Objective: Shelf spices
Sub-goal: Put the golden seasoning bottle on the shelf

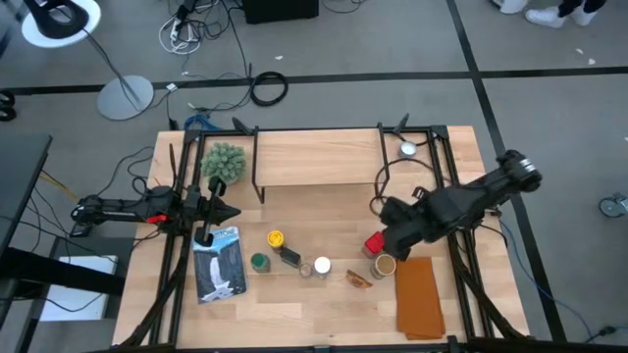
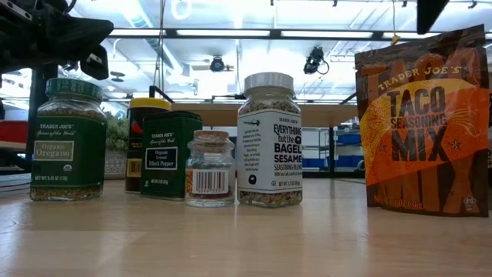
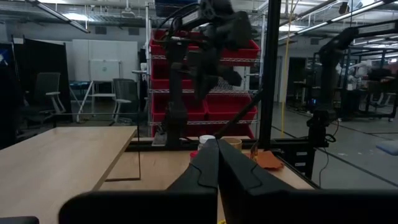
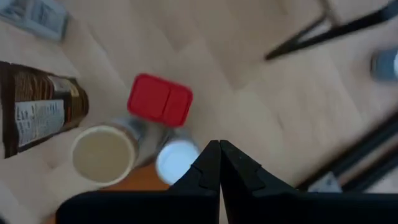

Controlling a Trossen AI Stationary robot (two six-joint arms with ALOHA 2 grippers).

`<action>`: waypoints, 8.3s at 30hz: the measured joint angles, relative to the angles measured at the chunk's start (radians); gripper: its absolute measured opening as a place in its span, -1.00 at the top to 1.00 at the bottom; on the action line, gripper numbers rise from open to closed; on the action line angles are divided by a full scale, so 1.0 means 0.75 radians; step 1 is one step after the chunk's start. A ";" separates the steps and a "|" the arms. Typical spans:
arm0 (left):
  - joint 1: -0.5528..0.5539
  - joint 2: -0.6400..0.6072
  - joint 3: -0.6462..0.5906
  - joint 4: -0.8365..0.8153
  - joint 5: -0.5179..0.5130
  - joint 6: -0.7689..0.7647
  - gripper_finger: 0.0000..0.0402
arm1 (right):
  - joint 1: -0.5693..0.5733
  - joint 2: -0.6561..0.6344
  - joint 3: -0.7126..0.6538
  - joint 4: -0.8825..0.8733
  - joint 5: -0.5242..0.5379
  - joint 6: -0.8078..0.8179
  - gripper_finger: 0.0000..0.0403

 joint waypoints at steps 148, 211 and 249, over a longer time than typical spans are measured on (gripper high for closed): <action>0.000 0.000 0.000 0.001 -0.006 0.000 0.97 | 0.430 0.744 0.159 0.115 0.576 1.151 0.60; 0.000 0.000 0.000 0.001 -0.006 0.000 0.97 | -0.237 0.714 0.696 0.004 -0.224 -0.012 -0.95; 0.000 0.000 0.000 0.000 -0.006 0.000 0.97 | -0.058 0.716 0.301 0.293 -0.304 0.247 -0.67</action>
